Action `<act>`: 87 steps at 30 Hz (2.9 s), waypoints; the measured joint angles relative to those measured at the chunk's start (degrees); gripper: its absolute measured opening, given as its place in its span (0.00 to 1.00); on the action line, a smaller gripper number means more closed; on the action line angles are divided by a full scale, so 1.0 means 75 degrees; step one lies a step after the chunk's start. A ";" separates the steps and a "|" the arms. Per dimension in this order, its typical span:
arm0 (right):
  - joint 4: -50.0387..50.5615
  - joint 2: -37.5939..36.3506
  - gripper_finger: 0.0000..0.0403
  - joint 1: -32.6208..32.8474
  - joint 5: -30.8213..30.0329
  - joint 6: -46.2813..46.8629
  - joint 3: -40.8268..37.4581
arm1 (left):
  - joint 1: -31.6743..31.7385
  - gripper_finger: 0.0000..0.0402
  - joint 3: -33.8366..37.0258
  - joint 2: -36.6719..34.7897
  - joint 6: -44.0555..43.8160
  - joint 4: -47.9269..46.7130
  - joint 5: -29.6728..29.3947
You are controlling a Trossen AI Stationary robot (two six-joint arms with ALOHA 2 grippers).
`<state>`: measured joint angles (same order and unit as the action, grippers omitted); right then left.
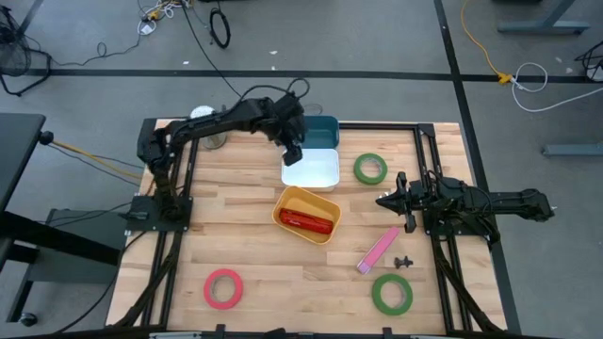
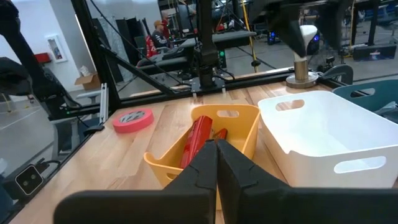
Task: Pick and place Stapler, Stapler remover, tape
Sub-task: Put the pink tape into the white bin
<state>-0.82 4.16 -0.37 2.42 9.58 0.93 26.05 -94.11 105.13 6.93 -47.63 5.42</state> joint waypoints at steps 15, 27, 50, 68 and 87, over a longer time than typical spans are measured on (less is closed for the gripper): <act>0.0000 -0.0001 0.02 0.0000 -0.0003 0.0002 -0.0003 | -0.1003 0.78 0.2847 -0.2716 -0.0033 0.0069 -0.0118; 0.0000 -0.0001 0.02 0.0000 -0.0004 0.0001 -0.0001 | -0.2407 0.78 0.4263 -0.3996 0.0773 -0.0121 -0.0117; 0.0000 0.0000 0.02 0.0000 0.0000 0.0001 -0.0001 | -0.6023 0.78 0.4535 -0.3962 -0.1895 -0.0600 -0.0091; 0.0000 -0.0001 0.02 0.0000 -0.0001 0.0001 -0.0001 | -0.8268 0.78 0.4757 -0.3630 -0.2505 -0.0041 -0.0636; 0.0000 -0.0002 0.02 0.0002 -0.0003 0.0001 -0.0002 | -0.9263 0.78 0.5765 -0.2564 -0.3306 0.1304 -0.1467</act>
<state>-0.82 4.14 -0.36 2.39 9.59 0.91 -43.42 -50.87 85.91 -17.87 -37.86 -5.58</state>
